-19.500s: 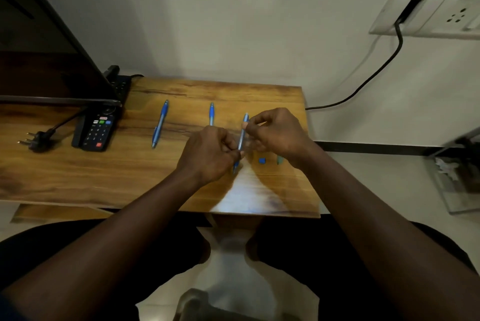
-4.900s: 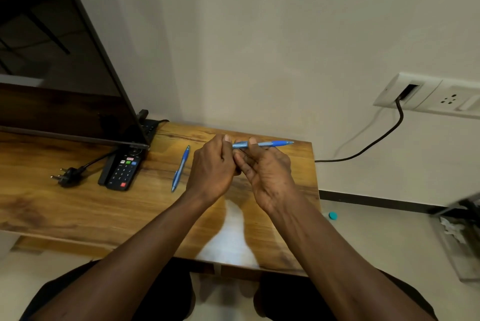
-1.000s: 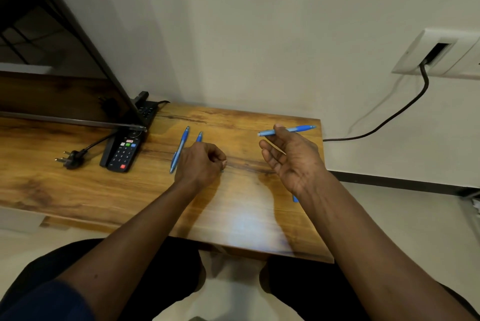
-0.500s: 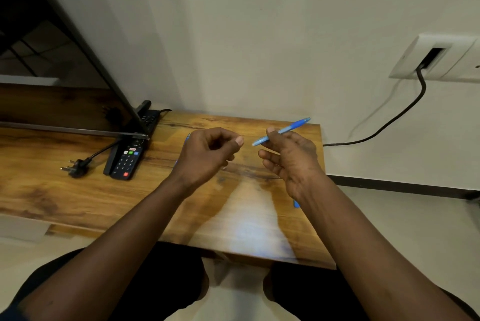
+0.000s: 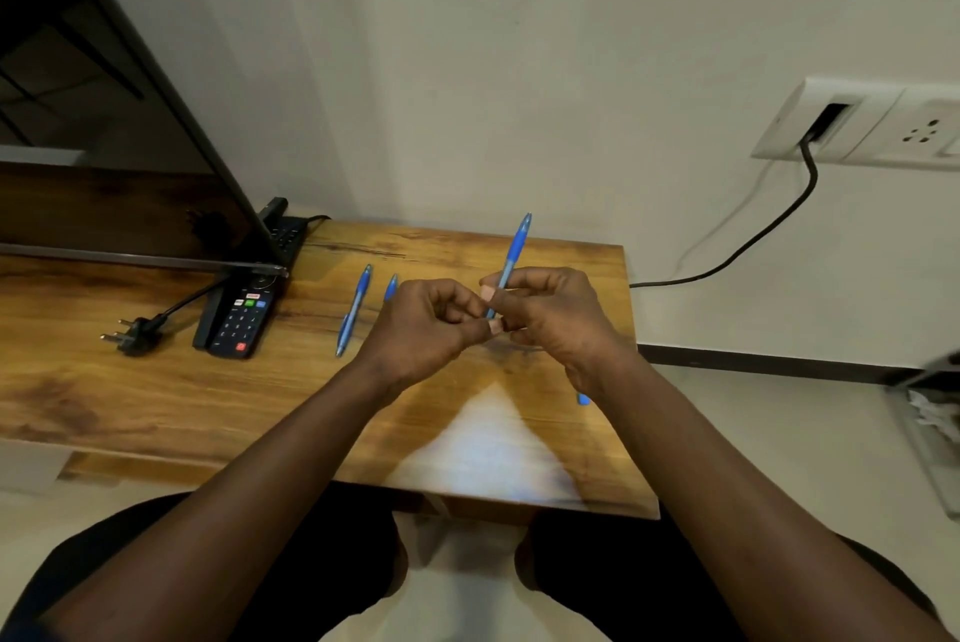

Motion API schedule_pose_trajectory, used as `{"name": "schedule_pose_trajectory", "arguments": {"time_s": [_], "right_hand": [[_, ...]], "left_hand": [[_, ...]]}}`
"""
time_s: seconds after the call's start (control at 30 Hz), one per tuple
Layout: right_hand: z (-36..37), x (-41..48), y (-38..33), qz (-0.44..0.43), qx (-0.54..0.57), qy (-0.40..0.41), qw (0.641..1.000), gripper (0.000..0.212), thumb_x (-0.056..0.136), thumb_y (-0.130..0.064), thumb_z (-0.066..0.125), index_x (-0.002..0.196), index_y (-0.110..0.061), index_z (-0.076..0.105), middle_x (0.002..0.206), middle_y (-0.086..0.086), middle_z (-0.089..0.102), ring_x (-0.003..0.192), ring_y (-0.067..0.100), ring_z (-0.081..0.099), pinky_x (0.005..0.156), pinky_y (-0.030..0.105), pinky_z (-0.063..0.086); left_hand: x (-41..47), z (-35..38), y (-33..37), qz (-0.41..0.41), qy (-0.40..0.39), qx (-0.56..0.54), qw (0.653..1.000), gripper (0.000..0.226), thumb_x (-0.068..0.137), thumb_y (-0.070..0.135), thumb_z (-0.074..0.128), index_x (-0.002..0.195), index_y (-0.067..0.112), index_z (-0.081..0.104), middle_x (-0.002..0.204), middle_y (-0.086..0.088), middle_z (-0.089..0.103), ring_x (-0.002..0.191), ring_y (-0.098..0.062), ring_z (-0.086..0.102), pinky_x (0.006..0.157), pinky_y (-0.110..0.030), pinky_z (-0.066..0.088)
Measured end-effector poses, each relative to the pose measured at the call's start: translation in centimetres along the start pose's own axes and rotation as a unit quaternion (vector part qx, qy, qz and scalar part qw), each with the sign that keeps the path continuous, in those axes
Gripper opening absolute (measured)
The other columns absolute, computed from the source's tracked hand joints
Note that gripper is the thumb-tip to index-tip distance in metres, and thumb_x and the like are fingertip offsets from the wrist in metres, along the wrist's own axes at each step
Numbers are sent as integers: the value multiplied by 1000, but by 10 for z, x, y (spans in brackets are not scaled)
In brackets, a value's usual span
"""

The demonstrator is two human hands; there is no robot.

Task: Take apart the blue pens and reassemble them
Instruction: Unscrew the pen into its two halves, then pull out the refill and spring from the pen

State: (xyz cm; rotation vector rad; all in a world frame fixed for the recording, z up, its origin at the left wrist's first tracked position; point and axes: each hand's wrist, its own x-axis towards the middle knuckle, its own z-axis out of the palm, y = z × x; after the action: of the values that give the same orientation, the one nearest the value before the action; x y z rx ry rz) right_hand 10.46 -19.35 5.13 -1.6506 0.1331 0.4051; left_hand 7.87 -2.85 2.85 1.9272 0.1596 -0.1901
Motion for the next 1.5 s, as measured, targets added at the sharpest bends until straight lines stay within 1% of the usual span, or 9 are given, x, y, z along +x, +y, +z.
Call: {"name": "schedule_pose_trajectory", "arguments": {"time_s": [0.2,0.33,0.43,0.53,0.63,0.97,1.13,1.27,1.5], "right_hand": [[-13,-2,10,10,-57,-3,998,19,89,-30,80,97,-13,78,93,15,78,73,21,67,68,31,57],[-41,1,24,-2,-208,77,975,19,87,-39,80,90,-21,76,88,2,76,82,19,72,77,37,59],[-57,-1,39,14,-333,107,937,20,87,-36,79,94,-18,72,90,0,73,81,14,67,67,28,54],[-62,-7,56,39,-409,113,905,28,88,-38,77,100,-16,66,94,1,69,81,14,62,57,24,40],[-61,-11,66,43,-433,118,893,35,88,-39,77,109,-17,61,100,-1,65,92,18,62,62,26,40],[-57,-9,71,13,-457,112,882,44,86,-24,79,122,-18,55,115,5,65,105,23,61,88,39,56],[-59,-5,67,44,-375,122,918,50,81,-23,83,122,-16,56,111,0,63,103,23,65,88,42,59],[-61,-2,54,141,-68,98,983,52,83,-4,80,129,-14,56,110,15,68,90,28,75,76,41,65],[-48,-12,38,114,163,44,979,47,88,9,71,127,-13,61,95,24,76,78,28,77,79,38,64]], "left_hand": [[-2,6,-7,-49,-12,54,997,20,80,23,91,87,12,75,76,-8,74,69,-14,66,69,-36,58],[-2,15,-22,-62,29,186,980,20,81,24,90,82,11,74,76,2,71,73,-11,66,60,-26,45],[-3,23,-33,-66,43,269,960,22,80,29,90,83,20,70,82,5,70,85,-16,68,67,-33,53],[-6,29,-34,-49,50,306,949,33,83,30,88,106,22,65,100,6,65,98,-16,61,75,-31,45],[-5,30,-34,-41,51,303,951,48,83,29,88,122,22,61,109,2,68,100,-18,63,75,-30,43],[-7,30,-29,-46,49,331,941,51,83,48,84,121,23,60,97,5,63,93,-17,60,72,-32,42],[-11,32,-23,-2,77,318,945,48,89,49,78,126,26,59,88,7,67,83,-12,64,64,-30,43],[-12,39,-17,15,34,158,987,31,89,41,81,113,28,67,83,8,73,77,-5,70,67,-32,59],[-16,54,-8,-18,-3,-50,999,24,87,28,85,108,24,73,92,1,78,85,-17,78,79,-40,66]]}}
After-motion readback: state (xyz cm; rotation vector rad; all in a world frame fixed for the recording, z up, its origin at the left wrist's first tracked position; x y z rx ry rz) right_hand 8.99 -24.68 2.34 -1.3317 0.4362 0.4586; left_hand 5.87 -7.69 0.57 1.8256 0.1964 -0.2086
